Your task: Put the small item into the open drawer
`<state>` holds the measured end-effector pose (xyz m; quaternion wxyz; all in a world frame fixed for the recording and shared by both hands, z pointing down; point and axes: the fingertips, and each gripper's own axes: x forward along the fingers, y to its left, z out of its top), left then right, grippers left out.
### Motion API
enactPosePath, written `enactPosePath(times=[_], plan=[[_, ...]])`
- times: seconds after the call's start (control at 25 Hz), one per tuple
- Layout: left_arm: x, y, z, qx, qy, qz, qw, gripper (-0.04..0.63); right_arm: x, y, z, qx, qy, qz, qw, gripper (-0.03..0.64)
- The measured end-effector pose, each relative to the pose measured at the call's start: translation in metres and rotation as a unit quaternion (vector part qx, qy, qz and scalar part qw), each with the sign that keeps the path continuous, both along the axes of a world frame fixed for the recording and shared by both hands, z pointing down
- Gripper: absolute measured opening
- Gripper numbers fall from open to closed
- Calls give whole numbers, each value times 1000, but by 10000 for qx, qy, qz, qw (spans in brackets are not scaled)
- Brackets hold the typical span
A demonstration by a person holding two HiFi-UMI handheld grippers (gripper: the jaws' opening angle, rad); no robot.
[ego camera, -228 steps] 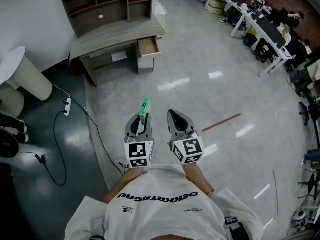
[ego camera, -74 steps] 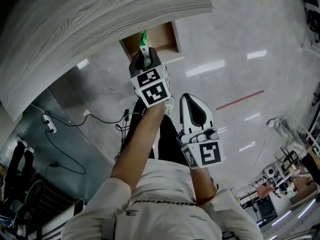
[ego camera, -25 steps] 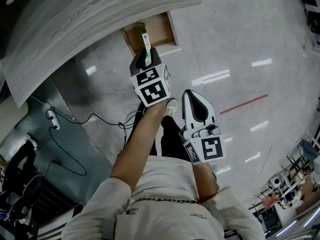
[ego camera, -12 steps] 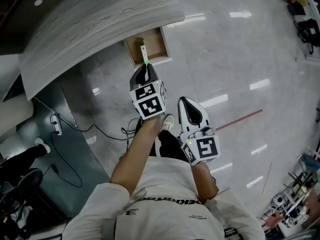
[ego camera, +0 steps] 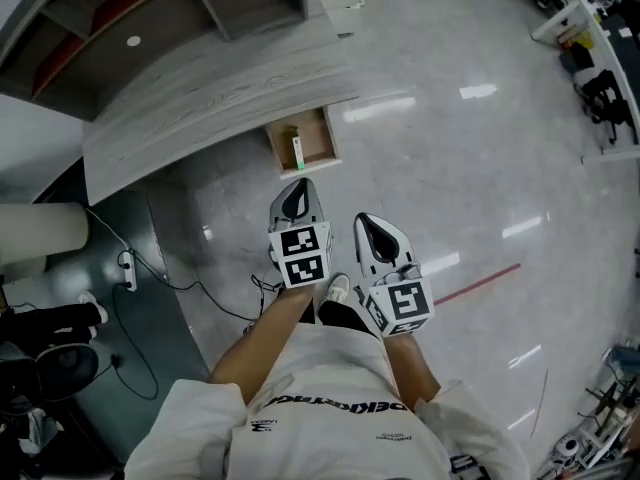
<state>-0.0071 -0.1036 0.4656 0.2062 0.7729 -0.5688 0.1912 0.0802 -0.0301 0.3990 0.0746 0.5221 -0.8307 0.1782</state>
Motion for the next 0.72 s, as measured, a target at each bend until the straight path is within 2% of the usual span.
enactPosePath(times=[0.44,0.72], plan=[[0,50,-124,971,43,349,9947,15,-1,16,-75,432,4,-32,9991,28],[-2,84,-174,1495,-19,392,9880,15,-4,34,-116,737,1,-180,9971,28]])
